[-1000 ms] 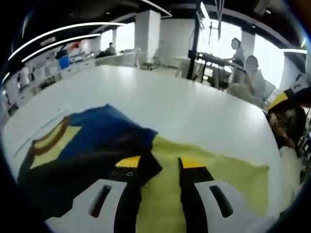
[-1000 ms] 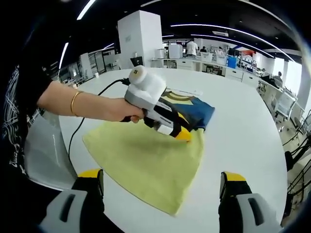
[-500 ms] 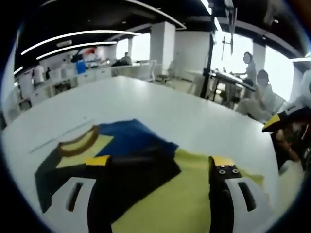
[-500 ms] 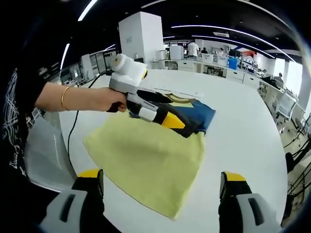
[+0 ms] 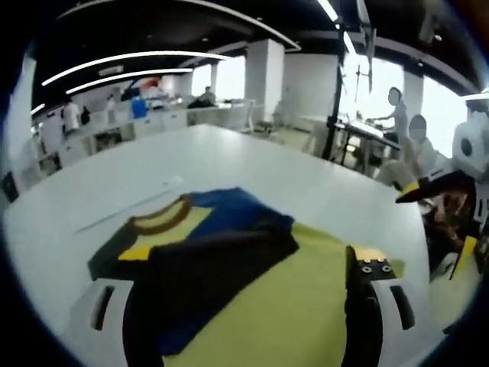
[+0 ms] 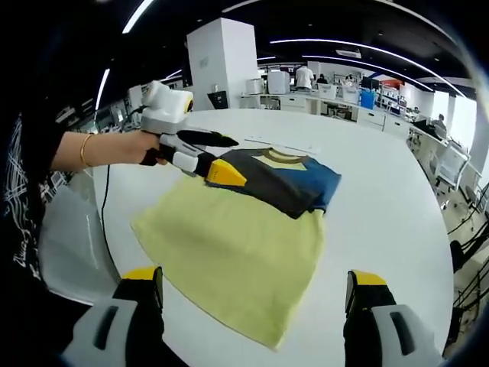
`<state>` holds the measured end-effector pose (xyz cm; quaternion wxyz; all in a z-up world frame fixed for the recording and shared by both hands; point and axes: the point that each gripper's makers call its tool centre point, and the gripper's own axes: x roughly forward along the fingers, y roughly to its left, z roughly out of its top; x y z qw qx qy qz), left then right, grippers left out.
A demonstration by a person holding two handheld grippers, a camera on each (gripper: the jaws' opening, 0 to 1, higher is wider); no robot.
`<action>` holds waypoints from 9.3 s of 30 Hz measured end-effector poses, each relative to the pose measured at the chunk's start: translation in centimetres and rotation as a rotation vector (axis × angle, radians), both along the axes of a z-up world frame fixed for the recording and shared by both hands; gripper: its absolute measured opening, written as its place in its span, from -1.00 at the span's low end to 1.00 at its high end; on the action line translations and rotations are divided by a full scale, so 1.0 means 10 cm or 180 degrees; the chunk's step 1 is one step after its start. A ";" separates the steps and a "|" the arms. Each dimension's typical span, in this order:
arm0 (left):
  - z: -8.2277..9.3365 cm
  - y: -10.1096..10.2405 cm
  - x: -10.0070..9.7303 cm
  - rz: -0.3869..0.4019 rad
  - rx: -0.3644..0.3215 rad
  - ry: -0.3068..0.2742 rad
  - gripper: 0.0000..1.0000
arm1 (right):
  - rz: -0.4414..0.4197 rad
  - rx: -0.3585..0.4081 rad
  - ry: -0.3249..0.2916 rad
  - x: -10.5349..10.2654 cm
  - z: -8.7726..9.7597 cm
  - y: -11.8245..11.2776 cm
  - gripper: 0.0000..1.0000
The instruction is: Fold the garment on the visible template until the final outline fits inside the template.
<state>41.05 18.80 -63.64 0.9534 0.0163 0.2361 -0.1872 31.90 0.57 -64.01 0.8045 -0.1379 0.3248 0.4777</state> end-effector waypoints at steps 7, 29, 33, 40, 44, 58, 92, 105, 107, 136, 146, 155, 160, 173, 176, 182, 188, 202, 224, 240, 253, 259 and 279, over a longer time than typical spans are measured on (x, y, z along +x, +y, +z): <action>0.05 0.30 -0.24 0.0094 0.0119 0.0054 0.98 | 0.0005 -0.0016 0.0011 -0.01 -0.01 0.02 0.99; 0.09 0.87 -1.04 0.0521 0.0171 0.0153 0.91 | -0.0020 -0.0102 0.0068 -0.08 -0.10 0.04 0.99; 0.03 0.93 -1.25 0.0617 0.0120 0.0205 0.88 | -0.0030 -0.0142 0.0086 -0.11 -0.15 0.02 0.97; -0.15 0.99 -1.63 0.0690 0.0164 0.0313 0.74 | -0.0022 -0.0213 0.0147 -0.15 -0.27 -0.01 0.94; -0.23 1.01 -1.77 0.0713 0.0139 0.0377 0.66 | -0.0020 -0.0257 0.0201 -0.19 -0.36 -0.02 0.90; -0.61 1.09 -2.18 0.0929 0.0077 0.0681 0.36 | -0.0229 -0.0368 0.0410 -0.20 -0.63 -0.15 0.52; -0.91 0.89 -2.48 0.0957 0.0059 0.1180 -0.66 | -0.0610 -0.0580 0.0511 -0.10 -0.91 -0.51 -0.58; -0.93 0.86 -2.51 0.0857 0.0192 0.1279 -0.89 | -0.0589 -0.0663 0.0488 -0.11 -0.92 -0.54 -0.90; -0.93 0.84 -2.51 0.0840 0.0196 0.1288 -0.93 | -0.0581 -0.0674 0.0487 -0.12 -0.92 -0.54 -0.95; -0.88 0.79 -2.79 0.0728 0.0165 0.1475 -1.00 | -0.0408 -0.0795 0.0567 -0.44 -0.86 -0.55 -1.00; -0.88 0.78 -2.93 0.0707 0.0178 0.1545 -1.00 | -0.0359 -0.0803 0.0626 -0.58 -0.87 -0.60 -1.00; -0.88 0.74 -3.10 0.0695 0.0172 0.1623 -1.00 | -0.0349 -0.0815 0.0666 -0.72 -0.89 -0.65 -1.00; -0.87 0.71 -3.17 0.0708 0.0209 0.1673 -1.00 | -0.0367 -0.0807 0.0666 -0.79 -0.89 -0.67 -1.00; -0.84 0.70 -3.38 0.0719 0.0227 0.1727 -1.00 | -0.0339 -0.0808 0.0727 -1.01 -0.91 -0.72 -1.00; -0.83 0.71 -3.41 0.0765 0.0208 0.1756 -1.00 | -0.0339 -0.0801 0.0756 -1.07 -0.90 -0.72 -1.00; -0.76 0.72 -3.42 0.0874 0.0144 0.1728 -1.00 | -0.0346 -0.0780 0.0738 -1.10 -0.86 -0.70 -1.00; -0.58 0.74 -3.37 0.0955 0.0053 0.1665 -1.00 | -0.0311 -0.0760 0.0680 -1.08 -0.67 -0.66 -1.00; -0.07 0.85 -3.16 0.0901 0.0086 0.1476 -1.00 | -0.0300 -0.0489 0.0454 -0.88 -0.11 -0.55 -1.00; 0.53 1.02 -2.67 0.0839 0.0154 0.1131 -1.00 | -0.0124 -0.0475 0.0134 -0.45 0.46 -0.31 -1.00; 0.80 1.25 -2.17 0.0883 0.0264 0.0897 -1.00 | 0.0026 -0.0514 -0.0205 0.07 0.76 -0.04 -1.00; 0.91 1.49 -1.67 0.0984 0.0257 0.0662 -1.00 | 0.0006 -0.0487 -0.0352 0.62 0.85 0.17 -1.00; 0.89 1.59 -1.48 0.1011 0.0270 0.0640 -1.00 | -0.0005 -0.0470 -0.0382 0.86 0.82 0.27 -1.00; 0.86 1.84 -0.92 0.1204 0.0356 0.0472 -1.00 | -0.0137 -0.0474 -0.0559 1.43 0.76 0.51 -1.00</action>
